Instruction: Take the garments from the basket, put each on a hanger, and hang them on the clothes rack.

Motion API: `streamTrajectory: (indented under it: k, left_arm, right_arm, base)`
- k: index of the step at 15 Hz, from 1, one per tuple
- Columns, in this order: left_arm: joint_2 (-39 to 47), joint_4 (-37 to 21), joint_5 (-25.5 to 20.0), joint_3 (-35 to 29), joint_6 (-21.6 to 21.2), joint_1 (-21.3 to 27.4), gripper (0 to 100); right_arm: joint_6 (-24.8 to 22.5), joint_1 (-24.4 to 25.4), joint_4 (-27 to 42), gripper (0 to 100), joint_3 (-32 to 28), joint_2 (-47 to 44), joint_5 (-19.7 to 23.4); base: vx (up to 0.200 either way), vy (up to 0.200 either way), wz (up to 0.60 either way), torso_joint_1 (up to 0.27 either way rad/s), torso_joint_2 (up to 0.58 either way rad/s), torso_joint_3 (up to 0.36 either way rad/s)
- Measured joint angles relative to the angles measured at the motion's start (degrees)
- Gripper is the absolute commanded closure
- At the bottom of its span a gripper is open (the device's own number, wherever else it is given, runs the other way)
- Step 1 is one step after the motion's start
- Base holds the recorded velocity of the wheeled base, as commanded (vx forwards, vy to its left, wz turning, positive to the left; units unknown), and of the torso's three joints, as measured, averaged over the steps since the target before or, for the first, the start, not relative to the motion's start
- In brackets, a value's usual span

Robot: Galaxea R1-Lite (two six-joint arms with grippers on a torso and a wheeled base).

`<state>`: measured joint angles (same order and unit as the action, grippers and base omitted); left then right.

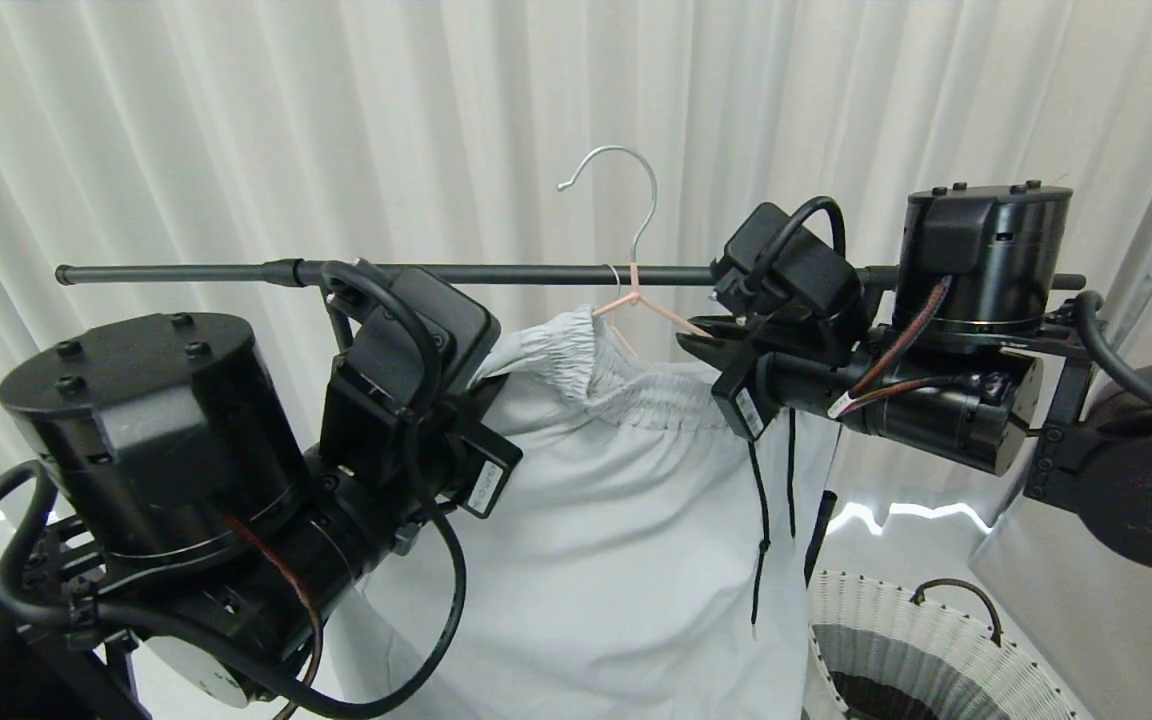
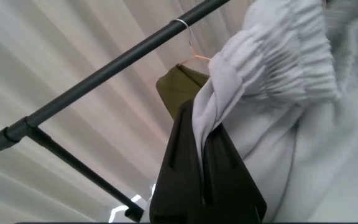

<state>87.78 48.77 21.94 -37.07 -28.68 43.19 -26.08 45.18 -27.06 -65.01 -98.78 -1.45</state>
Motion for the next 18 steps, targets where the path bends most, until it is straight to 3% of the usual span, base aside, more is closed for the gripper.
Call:
streamTrajectory:
  k: [11, 18]
  left_arm:
    - [-0.1, -0.3, -0.4, 0.0, 0.0, 0.2, 100]
    - [0.6, 4.2, -0.3, -0.2, -0.1, 2.0, 100]
  right_arm:
    - [0.1, 0.7, -0.5, 100, 0.2, 0.8, -0.1]
    - [-1.6, 1.6, -2.2, 100, 0.2, 1.7, -0.5]
  base:
    - [0.000, 0.000, 0.00, 0.000, 0.00, 0.000]
    - [0.000, 0.000, 0.00, 0.000, 0.00, 0.000]
